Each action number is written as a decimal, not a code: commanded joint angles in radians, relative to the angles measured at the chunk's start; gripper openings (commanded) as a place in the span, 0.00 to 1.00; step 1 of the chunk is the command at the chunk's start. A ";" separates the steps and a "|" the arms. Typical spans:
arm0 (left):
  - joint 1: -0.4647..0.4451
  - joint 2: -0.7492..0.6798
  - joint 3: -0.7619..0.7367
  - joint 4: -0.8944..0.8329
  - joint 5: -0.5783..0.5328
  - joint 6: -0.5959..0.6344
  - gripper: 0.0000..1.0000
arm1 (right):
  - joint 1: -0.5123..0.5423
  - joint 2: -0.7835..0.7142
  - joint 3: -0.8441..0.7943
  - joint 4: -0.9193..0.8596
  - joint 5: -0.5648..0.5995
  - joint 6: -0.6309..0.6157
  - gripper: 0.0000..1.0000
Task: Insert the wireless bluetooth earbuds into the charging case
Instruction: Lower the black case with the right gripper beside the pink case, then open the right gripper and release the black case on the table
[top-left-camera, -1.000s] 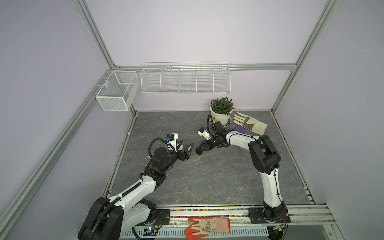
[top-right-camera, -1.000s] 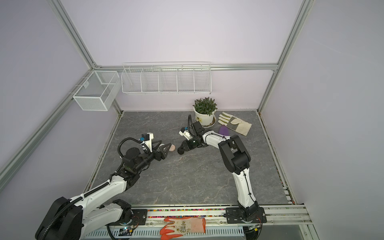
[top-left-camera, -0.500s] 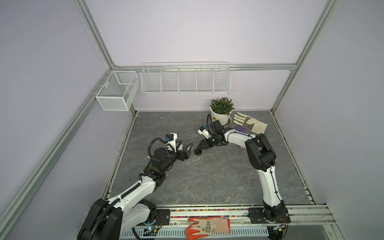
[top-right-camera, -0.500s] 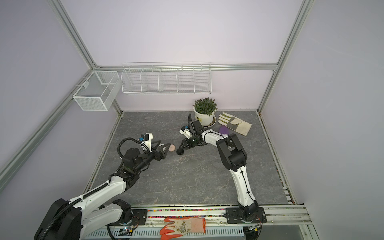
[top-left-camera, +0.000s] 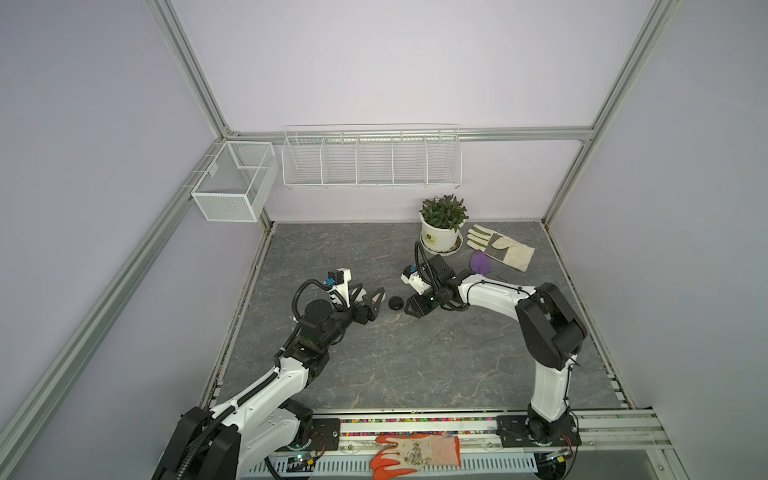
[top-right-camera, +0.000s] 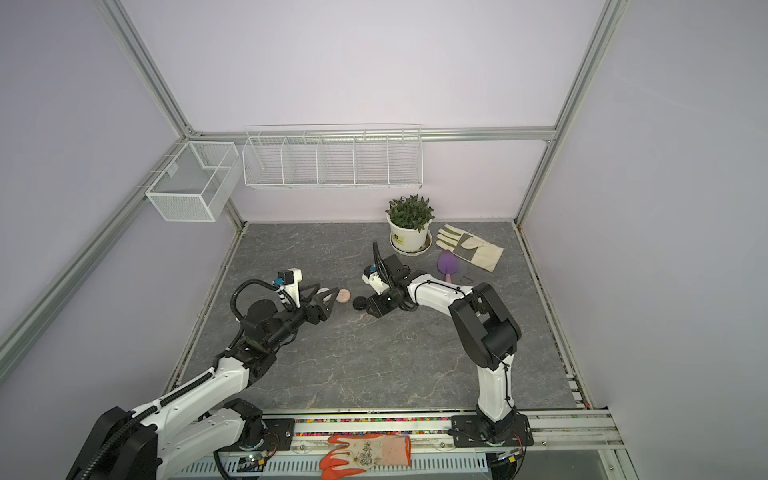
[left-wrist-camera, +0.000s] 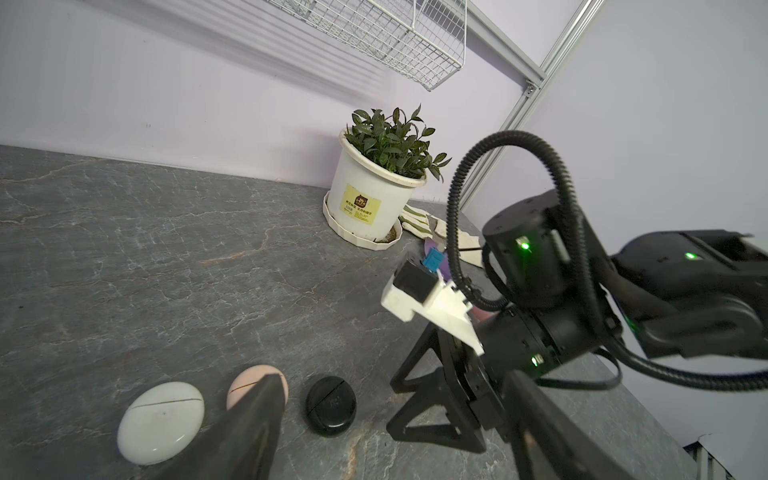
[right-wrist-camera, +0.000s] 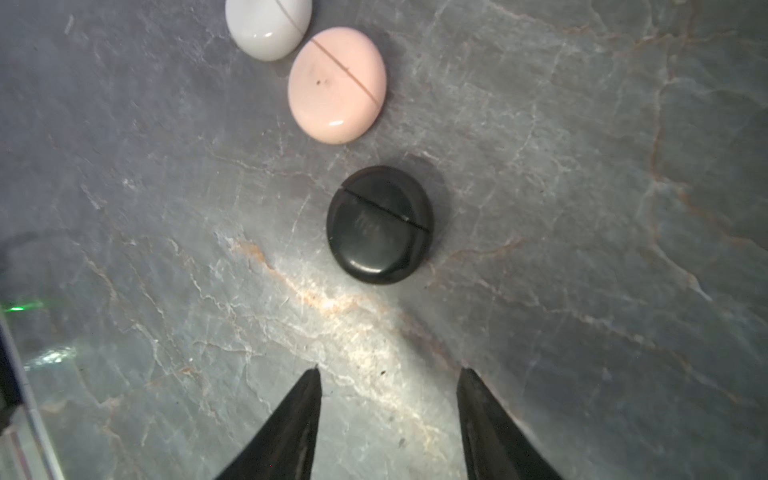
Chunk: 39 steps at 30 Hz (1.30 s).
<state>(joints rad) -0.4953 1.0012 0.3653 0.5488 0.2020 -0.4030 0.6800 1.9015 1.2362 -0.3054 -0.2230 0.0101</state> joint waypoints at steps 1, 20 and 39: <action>0.004 -0.049 -0.025 -0.029 -0.031 -0.026 0.83 | 0.046 -0.011 -0.066 0.094 0.203 -0.061 0.56; 0.005 -0.137 -0.046 -0.116 -0.093 -0.022 0.79 | 0.086 0.155 0.095 0.098 0.223 -0.065 0.53; 0.005 -0.183 0.008 -0.302 -0.191 -0.002 0.84 | 0.084 0.009 0.037 0.170 0.288 -0.014 0.59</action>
<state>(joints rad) -0.4953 0.8425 0.3298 0.3790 0.1017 -0.4110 0.7612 2.0499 1.3441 -0.1799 0.0113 -0.0273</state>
